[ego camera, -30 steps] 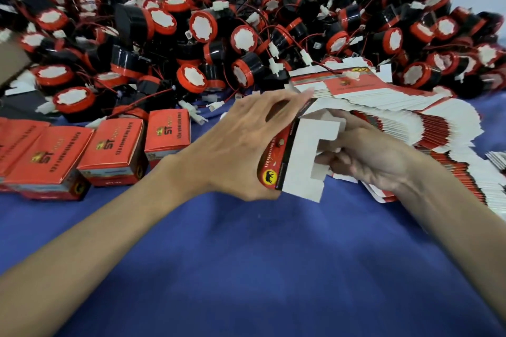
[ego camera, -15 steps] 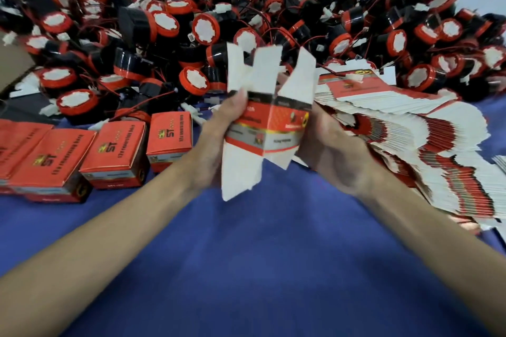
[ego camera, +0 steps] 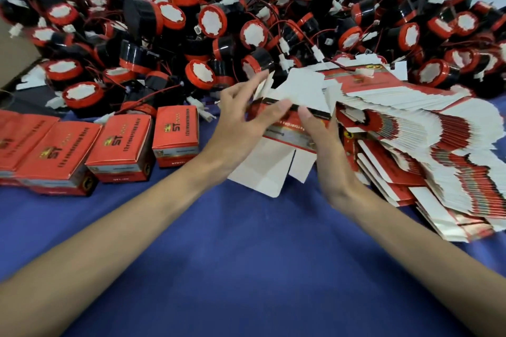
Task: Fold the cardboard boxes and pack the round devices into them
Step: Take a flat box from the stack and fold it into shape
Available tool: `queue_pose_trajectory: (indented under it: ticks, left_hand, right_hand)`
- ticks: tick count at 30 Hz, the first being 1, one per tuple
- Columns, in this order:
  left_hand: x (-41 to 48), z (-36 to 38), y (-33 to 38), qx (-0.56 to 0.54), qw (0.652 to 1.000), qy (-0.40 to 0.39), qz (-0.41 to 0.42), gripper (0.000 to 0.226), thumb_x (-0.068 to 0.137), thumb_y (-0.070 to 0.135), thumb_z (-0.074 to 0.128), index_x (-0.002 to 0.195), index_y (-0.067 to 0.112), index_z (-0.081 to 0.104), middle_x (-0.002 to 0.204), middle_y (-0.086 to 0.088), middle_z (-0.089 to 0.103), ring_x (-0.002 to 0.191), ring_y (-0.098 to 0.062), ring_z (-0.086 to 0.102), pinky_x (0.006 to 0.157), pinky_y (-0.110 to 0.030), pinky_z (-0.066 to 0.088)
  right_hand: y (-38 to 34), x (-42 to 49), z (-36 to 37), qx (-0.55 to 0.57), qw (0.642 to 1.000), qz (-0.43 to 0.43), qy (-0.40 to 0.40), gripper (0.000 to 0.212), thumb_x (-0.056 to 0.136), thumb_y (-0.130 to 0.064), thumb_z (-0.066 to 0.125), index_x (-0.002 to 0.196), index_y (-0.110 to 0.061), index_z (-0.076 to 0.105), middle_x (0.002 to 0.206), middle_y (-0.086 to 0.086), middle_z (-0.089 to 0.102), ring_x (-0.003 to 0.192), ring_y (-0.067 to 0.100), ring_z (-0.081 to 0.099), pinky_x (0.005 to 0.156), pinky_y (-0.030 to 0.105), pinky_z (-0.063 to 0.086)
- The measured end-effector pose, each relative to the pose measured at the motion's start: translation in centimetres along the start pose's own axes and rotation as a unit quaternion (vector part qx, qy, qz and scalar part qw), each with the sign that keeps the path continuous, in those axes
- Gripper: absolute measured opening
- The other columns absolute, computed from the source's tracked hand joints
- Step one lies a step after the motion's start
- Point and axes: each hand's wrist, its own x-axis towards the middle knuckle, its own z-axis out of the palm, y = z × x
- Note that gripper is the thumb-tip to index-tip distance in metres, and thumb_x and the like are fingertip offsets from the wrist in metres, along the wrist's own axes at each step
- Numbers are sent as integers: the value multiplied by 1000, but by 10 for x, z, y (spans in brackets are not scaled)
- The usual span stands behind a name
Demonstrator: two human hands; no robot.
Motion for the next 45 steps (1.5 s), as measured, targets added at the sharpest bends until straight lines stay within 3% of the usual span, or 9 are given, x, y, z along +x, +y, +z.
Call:
queue_pose_trajectory:
  ticks: [3,6,9,11,17,29,37,43,45]
  left_hand:
    - [2,1,-9,-39,997,-13,-71,33,83,39,69,114,40,58,136,-1,45,117,-17,57,100,-37,49]
    - [3,-5,-13,-112,987,-9,-118,19,87,22,67,104,25,59,124,-7,59,95,-18,67,81,-34,55]
    - [4,-8,-16,-144,981,-35,-123,38,80,31,69,115,20,58,126,-10,61,98,-21,67,86,-36,55]
    - [4,-9,-14,-145,977,-78,-134,49,78,39,71,120,17,58,114,-9,68,96,-24,69,83,-36,57]
    - [2,-12,-12,-203,967,-80,-129,54,77,33,67,125,11,54,97,-6,71,89,-24,70,76,-35,58]
    - [-2,-7,-17,-278,956,-29,-86,60,77,22,66,134,23,48,113,-8,66,95,-24,69,75,-39,57]
    - [-4,-7,-17,-254,966,-19,-42,31,79,14,70,102,21,50,100,-7,66,87,-24,68,73,-41,59]
    - [-2,-6,-15,-275,960,-2,-45,61,70,13,68,123,17,39,97,-3,69,84,-21,69,70,-37,58]
    - [-3,-7,-15,-268,963,-4,-25,64,73,13,68,126,23,33,92,5,72,79,-18,69,66,-33,57]
  right_hand:
    - [6,-6,5,49,998,47,-6,93,86,-66,44,155,-17,5,159,5,23,142,18,31,117,45,26]
    - [5,-8,7,64,997,40,16,79,92,-61,36,153,-15,15,155,9,31,139,21,37,114,44,32]
    - [7,-8,2,-23,999,35,-18,63,94,-56,38,141,-14,31,122,-6,58,110,-13,55,92,12,46]
    - [9,-8,2,-53,998,30,-26,34,96,-47,46,107,-16,40,85,-29,51,77,-32,49,63,-6,37]
    - [11,-2,3,-70,997,21,-13,46,81,-69,49,100,-28,39,99,-10,57,85,-8,59,67,11,47]
    - [12,2,1,71,997,-18,25,37,79,-28,73,107,-20,49,85,-15,71,84,7,70,66,19,54]
    - [13,3,2,58,997,-35,40,40,77,-30,74,110,-27,52,113,3,64,105,18,64,77,24,53]
    - [13,3,1,54,996,-53,39,57,76,-25,75,119,-39,41,96,-8,65,103,23,63,83,37,57]
    - [11,2,2,50,996,-64,30,56,78,-26,74,120,-46,43,102,5,64,110,33,60,90,48,54]
